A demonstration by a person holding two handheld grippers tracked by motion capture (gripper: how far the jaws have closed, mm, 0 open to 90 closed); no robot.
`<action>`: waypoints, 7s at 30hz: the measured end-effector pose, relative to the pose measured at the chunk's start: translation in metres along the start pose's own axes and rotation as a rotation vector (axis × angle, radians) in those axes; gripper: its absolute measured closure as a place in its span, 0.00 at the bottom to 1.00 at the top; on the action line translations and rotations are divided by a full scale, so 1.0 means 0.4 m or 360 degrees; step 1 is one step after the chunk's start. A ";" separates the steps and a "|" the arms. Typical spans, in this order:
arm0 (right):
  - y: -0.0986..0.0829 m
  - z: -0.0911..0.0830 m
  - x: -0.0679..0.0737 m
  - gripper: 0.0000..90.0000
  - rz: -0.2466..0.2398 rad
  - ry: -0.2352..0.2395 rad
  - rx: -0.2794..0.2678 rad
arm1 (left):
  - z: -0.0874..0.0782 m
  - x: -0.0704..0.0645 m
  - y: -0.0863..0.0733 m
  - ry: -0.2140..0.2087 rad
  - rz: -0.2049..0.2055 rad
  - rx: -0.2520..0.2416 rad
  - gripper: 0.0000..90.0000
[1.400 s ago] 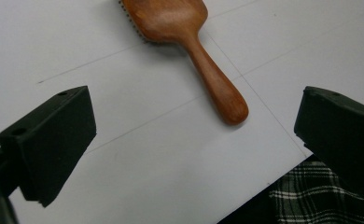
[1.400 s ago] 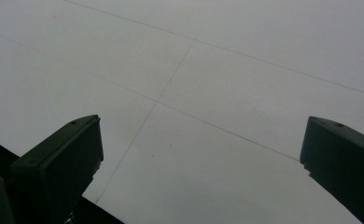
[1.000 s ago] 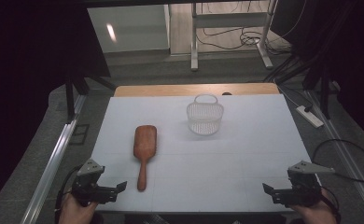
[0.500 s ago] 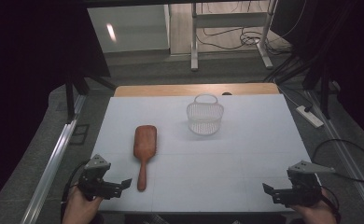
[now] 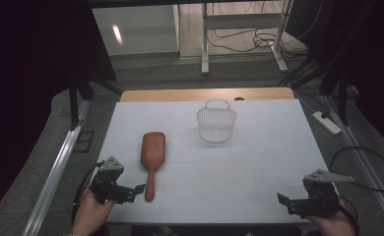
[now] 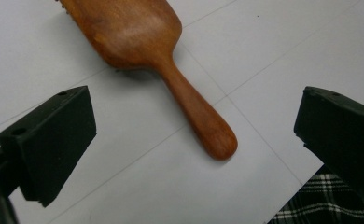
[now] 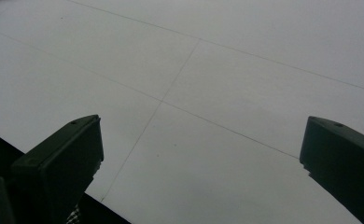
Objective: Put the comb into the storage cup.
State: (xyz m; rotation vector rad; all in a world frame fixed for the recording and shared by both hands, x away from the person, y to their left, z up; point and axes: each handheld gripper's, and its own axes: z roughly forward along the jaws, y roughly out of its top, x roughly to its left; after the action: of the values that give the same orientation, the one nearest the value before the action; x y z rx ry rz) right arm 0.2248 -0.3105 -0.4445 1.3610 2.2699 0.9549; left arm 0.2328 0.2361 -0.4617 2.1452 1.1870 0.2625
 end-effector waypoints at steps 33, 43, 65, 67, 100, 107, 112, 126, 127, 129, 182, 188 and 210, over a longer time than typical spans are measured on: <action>0.000 0.000 -0.001 0.00 0.0001 -0.0002 0.0007 | 0.072 -0.002 0.105 -0.0104 0.0112 0.0022 0.00; -0.001 0.000 -0.001 0.00 0.0002 -0.0002 0.0008 | 0.102 -0.013 0.134 -0.0101 0.0166 0.0070 0.00; -0.001 0.001 0.001 0.01 -0.0012 -0.0012 0.0017 | 0.131 -0.002 0.149 -0.0084 0.0172 0.0121 0.55; -0.001 0.001 0.000 0.01 -0.0008 -0.0011 0.0018 | 0.132 0.000 0.149 -0.0088 0.0186 0.0144 0.72; -0.002 -0.002 0.000 0.02 -0.0010 -0.0012 0.0006 | 0.222 0.000 0.111 -0.0062 0.0225 0.0369 0.99; -0.002 -0.001 0.000 0.02 -0.0012 -0.0013 0.0005 | 0.226 0.009 0.105 -0.0068 0.0202 0.0401 0.99; -0.003 -0.002 0.000 0.02 -0.0010 -0.0015 0.0004 | 0.226 0.019 0.100 -0.0041 0.0182 0.0441 0.99; -0.002 -0.001 -0.001 0.03 -0.0002 -0.0019 0.0008 | 0.199 0.073 0.071 0.0011 0.0111 0.0494 0.99; -0.002 -0.001 -0.001 0.03 -0.0002 -0.0018 0.0009 | 0.198 0.076 0.070 0.0006 0.0104 0.0494 0.99; -0.002 -0.001 -0.001 0.03 -0.0002 -0.0017 0.0009 | 0.198 0.077 0.069 0.0001 0.0102 0.0494 0.99; -0.001 0.000 -0.004 0.04 0.0024 -0.0014 0.0017 | 0.100 0.120 0.091 0.0124 -0.0045 0.0312 0.00; -0.001 0.001 -0.005 0.04 0.0028 -0.0011 0.0018 | 0.127 0.121 0.092 0.0117 -0.0027 0.0362 0.00; -0.001 0.001 -0.004 0.04 0.0023 -0.0005 0.0024 | 0.217 0.113 0.076 0.0059 0.0011 0.0511 0.00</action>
State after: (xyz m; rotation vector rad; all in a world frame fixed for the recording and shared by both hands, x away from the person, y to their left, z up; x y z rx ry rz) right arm 0.2256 -0.3120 -0.4453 1.3859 2.2728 0.9413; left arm 0.3197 0.2223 -0.5146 2.4282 1.3162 0.1204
